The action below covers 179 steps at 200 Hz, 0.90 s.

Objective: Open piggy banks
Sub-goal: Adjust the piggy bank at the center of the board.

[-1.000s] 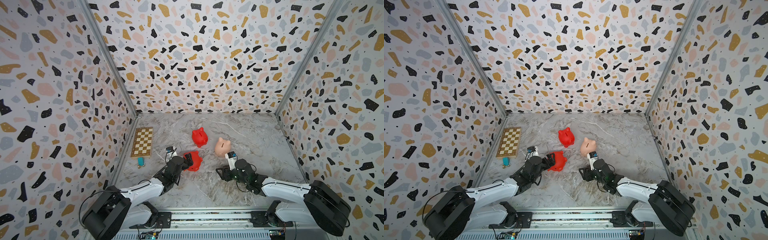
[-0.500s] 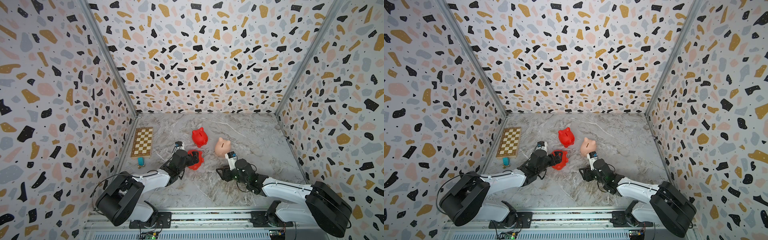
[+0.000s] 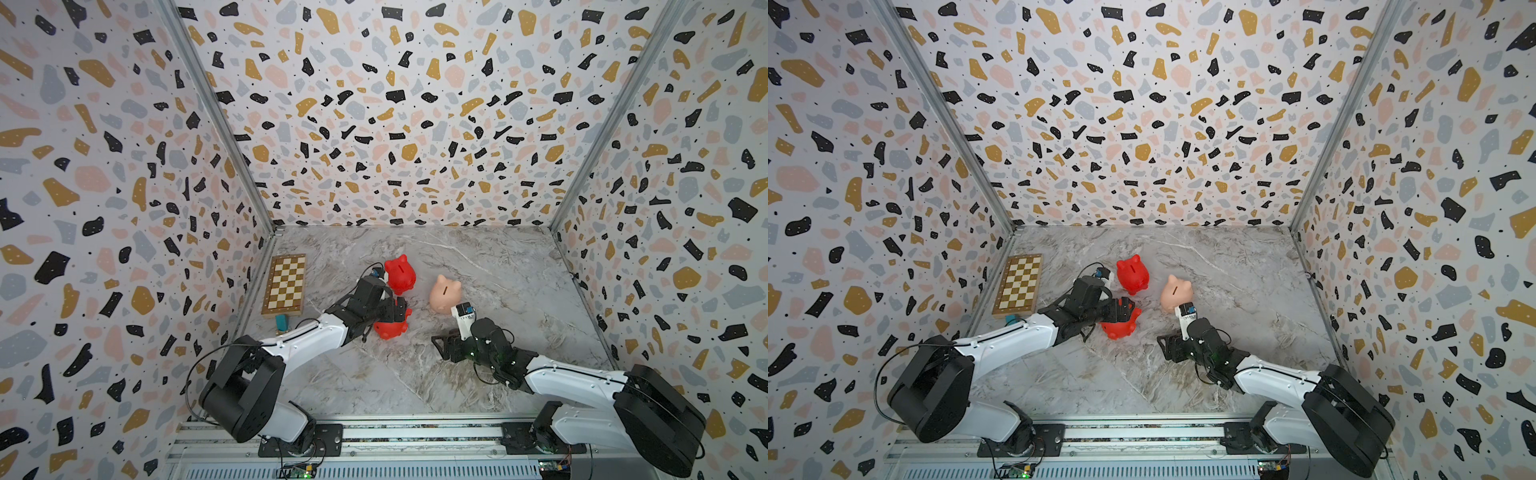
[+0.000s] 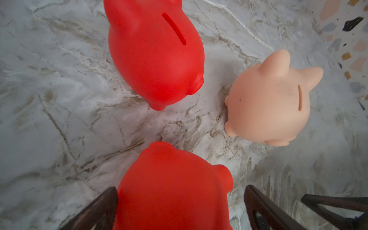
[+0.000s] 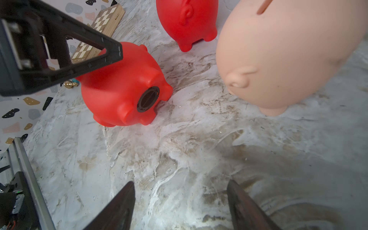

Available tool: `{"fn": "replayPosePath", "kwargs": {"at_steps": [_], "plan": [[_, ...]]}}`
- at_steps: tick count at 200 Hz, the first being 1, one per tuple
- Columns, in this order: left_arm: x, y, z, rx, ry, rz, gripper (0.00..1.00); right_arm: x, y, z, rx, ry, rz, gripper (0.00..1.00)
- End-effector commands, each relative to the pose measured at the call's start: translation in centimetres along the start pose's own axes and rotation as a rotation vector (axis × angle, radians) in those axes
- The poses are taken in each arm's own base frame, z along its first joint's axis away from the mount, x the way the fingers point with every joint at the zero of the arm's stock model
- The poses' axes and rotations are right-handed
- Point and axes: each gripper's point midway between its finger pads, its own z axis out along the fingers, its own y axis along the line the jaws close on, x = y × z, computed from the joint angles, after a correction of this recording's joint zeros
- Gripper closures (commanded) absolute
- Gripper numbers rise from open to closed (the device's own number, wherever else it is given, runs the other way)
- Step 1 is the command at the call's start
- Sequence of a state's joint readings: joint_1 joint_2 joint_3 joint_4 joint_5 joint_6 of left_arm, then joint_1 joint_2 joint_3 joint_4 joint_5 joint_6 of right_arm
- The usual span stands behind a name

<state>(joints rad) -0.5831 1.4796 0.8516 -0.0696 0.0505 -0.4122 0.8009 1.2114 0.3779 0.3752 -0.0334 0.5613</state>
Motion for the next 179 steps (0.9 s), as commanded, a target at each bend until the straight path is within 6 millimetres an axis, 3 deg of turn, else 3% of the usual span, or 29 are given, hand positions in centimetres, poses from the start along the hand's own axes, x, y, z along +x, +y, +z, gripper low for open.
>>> {"fn": "replayPosePath", "kwargs": {"at_steps": [1,38,99,179], "plan": [[1.7,-0.1,-0.2,0.009,0.135,0.102,0.01,-0.3,0.2,-0.3,-0.007,-0.020,0.000,0.23],[1.4,-0.6,0.0,0.006,0.218,0.148,0.01,0.3,0.2,-0.1,-0.009,-0.004,0.005,0.22],[0.4,-0.5,-0.9,-0.192,0.282,0.324,0.01,0.4,0.0,0.0,-0.001,-0.004,0.005,0.22],[1.8,-0.1,0.1,-0.239,0.365,0.401,0.01,0.7,-0.1,0.0,-0.002,0.003,0.007,0.22]]}}
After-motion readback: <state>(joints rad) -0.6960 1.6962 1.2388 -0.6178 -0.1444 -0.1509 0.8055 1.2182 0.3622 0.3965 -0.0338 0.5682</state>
